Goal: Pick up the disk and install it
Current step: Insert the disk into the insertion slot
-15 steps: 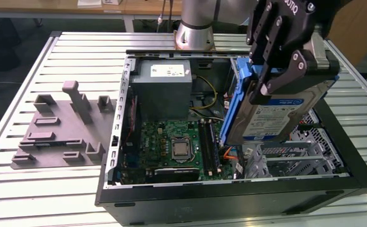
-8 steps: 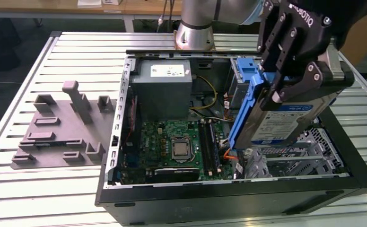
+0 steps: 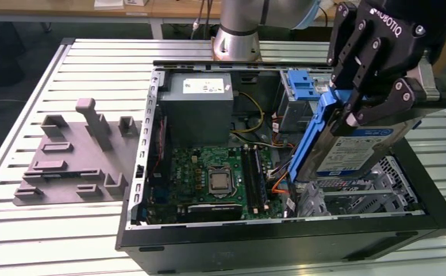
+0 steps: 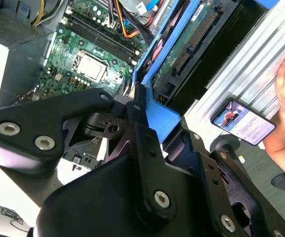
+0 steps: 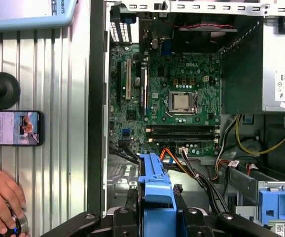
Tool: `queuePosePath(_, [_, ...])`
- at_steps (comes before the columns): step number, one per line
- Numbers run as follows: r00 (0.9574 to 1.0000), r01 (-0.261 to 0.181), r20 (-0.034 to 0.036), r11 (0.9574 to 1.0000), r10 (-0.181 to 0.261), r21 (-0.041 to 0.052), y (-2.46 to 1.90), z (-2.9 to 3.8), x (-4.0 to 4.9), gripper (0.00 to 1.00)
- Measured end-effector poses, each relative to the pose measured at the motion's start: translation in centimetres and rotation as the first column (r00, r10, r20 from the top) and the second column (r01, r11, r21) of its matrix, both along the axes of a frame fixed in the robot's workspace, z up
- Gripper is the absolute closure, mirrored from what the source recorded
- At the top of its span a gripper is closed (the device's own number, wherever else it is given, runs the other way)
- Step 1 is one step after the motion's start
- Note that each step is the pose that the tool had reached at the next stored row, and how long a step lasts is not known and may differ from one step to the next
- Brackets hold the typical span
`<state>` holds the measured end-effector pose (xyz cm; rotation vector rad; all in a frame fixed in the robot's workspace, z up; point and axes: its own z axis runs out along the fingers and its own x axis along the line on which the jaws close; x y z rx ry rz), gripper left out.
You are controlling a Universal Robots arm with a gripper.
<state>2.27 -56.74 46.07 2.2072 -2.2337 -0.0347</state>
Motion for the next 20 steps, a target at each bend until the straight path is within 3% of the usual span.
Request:
queuePosePath(4, [1.0000, 0.000, 0.0000, 1.0000, 0.000, 0.0001, 0.00, -0.14, 0.34, 0.64])
queuePosePath(12, [1.0000, 0.000, -0.0011, 1.0000, 0.000, -0.0001, 0.00, -0.36, 2.49, 0.64])
queuePosePath(20, [1.0000, 0.000, -0.0010, 1.0000, 0.000, 0.0002, -0.03, -0.68, 3.15, 0.64])
